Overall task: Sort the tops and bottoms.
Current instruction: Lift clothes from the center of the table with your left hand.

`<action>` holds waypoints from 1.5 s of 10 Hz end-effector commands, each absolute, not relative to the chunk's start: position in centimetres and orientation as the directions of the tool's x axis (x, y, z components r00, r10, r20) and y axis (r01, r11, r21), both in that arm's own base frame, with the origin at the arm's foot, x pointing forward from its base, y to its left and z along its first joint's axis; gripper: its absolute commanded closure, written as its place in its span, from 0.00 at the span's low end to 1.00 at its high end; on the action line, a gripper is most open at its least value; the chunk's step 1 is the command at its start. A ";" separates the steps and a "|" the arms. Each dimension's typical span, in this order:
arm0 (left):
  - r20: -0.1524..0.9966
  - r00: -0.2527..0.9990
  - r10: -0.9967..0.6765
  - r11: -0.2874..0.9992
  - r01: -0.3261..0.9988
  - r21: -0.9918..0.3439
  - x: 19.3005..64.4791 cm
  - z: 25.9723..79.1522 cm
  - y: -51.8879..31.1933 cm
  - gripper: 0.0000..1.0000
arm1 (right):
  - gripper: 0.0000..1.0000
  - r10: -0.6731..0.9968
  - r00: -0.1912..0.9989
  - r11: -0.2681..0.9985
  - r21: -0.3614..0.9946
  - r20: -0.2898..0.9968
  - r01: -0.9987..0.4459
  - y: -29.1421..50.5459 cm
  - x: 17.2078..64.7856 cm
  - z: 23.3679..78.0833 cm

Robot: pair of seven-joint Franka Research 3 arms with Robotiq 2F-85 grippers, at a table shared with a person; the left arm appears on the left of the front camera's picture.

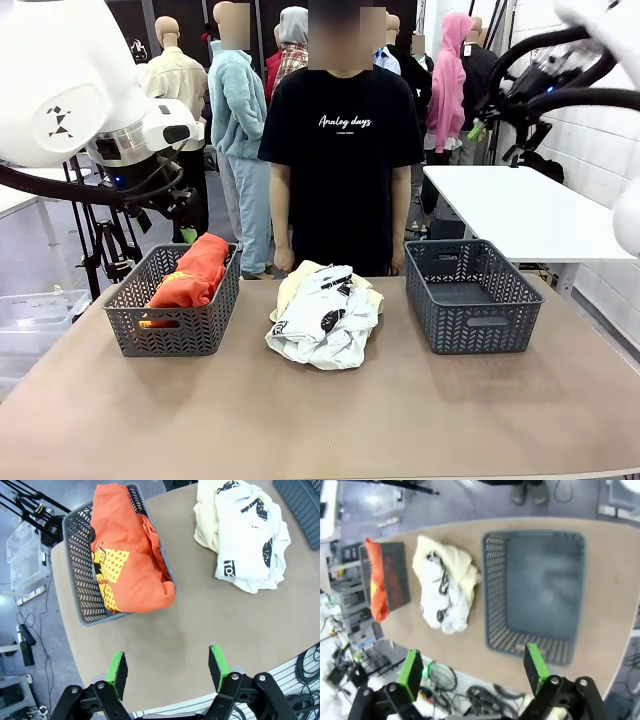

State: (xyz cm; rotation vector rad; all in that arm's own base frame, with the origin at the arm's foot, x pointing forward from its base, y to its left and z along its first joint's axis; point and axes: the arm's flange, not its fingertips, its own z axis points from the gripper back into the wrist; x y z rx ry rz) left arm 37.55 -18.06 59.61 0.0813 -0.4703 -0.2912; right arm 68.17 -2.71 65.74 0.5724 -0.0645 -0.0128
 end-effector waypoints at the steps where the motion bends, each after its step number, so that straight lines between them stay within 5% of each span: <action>1: 0.447 0.846 -0.290 0.957 0.245 0.157 37.5 59.6 -17.9 0.15 | 0.00 0.009 0.999 0.827 0.562 -0.037 0.014 -0.5 49.4 60.0; 3: 0.447 0.846 -0.290 0.957 0.245 0.157 37.5 59.6 -17.9 0.15 | 0.00 0.119 0.984 0.882 0.469 -0.129 -0.046 1.1 46.9 62.1; 4: 0.447 0.846 -0.290 0.957 0.245 0.157 37.5 59.6 -17.9 0.15 | 0.00 0.045 0.998 0.848 0.530 -0.040 -0.017 -3.2 62.9 69.8; 7: 0.447 0.846 -0.290 0.957 0.245 0.157 37.5 59.6 -17.9 0.15 | 0.00 0.075 0.994 0.860 0.509 -0.081 -0.023 -2.4 60.3 71.5; 9: 0.447 0.846 -0.290 0.957 0.245 0.157 37.5 59.6 -17.9 0.15 | 0.00 0.057 0.986 0.937 0.348 -0.156 0.001 -0.6 61.0 68.1; 15: 0.447 0.846 -0.290 0.957 0.245 0.157 37.5 59.6 -17.9 0.15 | 0.00 0.196 0.963 0.919 0.378 -0.185 -0.115 1.3 55.1 66.3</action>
